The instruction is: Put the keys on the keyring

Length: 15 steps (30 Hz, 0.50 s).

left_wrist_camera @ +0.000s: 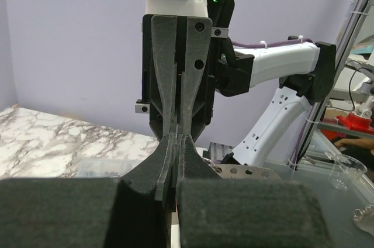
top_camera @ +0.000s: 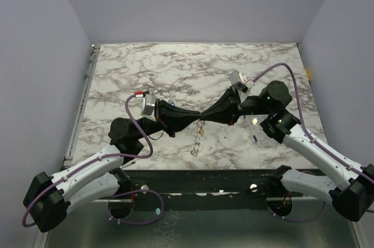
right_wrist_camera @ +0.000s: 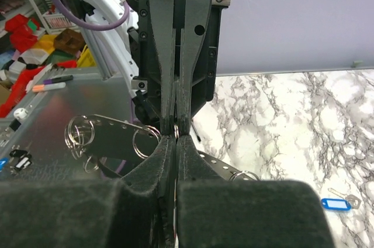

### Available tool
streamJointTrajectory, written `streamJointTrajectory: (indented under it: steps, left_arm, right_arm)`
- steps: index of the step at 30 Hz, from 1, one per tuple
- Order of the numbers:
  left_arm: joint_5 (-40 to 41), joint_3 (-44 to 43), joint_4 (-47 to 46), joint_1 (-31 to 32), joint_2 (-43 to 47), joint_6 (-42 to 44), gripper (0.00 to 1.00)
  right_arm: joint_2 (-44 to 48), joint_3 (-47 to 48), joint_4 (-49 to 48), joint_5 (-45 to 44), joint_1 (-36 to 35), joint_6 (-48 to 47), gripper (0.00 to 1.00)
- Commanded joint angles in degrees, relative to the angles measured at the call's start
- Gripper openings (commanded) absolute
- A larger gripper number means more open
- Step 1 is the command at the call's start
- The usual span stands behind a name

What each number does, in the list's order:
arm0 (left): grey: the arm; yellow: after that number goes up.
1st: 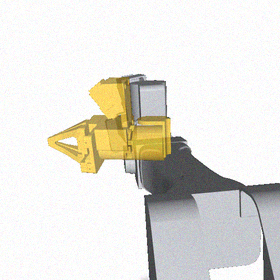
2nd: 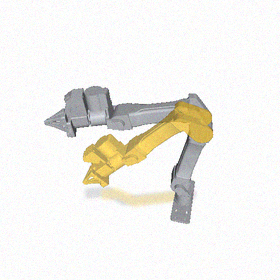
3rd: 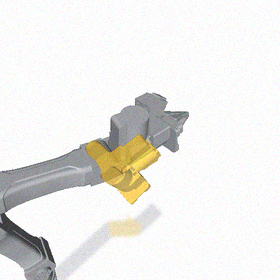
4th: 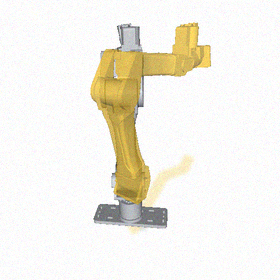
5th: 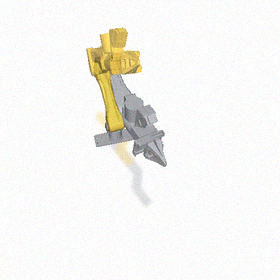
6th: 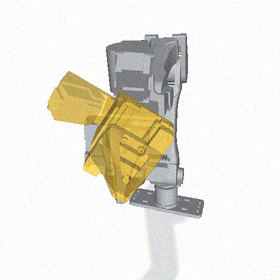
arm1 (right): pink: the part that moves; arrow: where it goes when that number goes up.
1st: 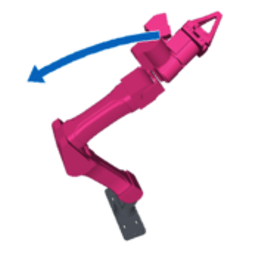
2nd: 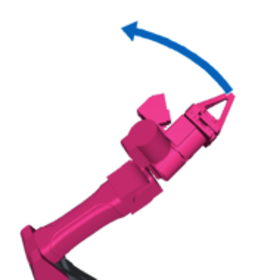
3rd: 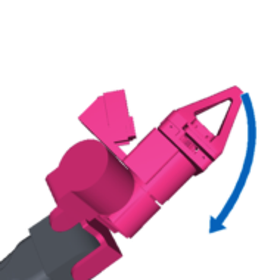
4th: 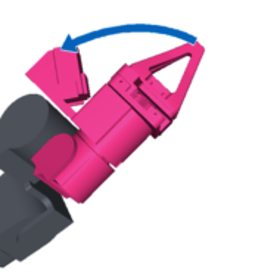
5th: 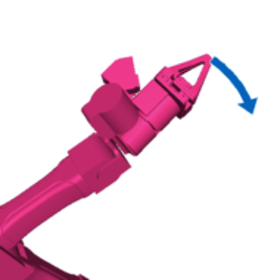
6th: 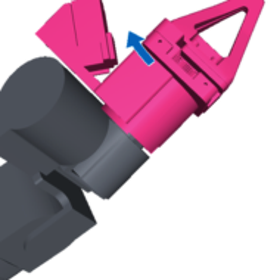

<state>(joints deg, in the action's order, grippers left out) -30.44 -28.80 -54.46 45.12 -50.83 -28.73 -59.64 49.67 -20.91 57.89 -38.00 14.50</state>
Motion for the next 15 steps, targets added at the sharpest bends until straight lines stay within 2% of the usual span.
streamJointTrajectory:
  steps: [1, 8, 15]
  left_arm:
    - [1.2, -1.4, -4.4, 0.7, -1.0, -0.4, 0.0]
    - [1.8, -0.4, -4.5, 0.8, -0.3, -0.6, 0.01]
    - [1.9, 0.4, -4.4, 0.8, -0.1, -0.9, 0.34]
  right_arm:
    - [-1.2, -0.1, 2.1, 1.9, -2.9, -0.7, 0.01]
    - [1.3, -0.5, 4.3, -1.1, -3.0, -3.9, 0.01]
    - [2.6, 0.2, 7.0, -2.6, -2.9, -6.6, 0.01]
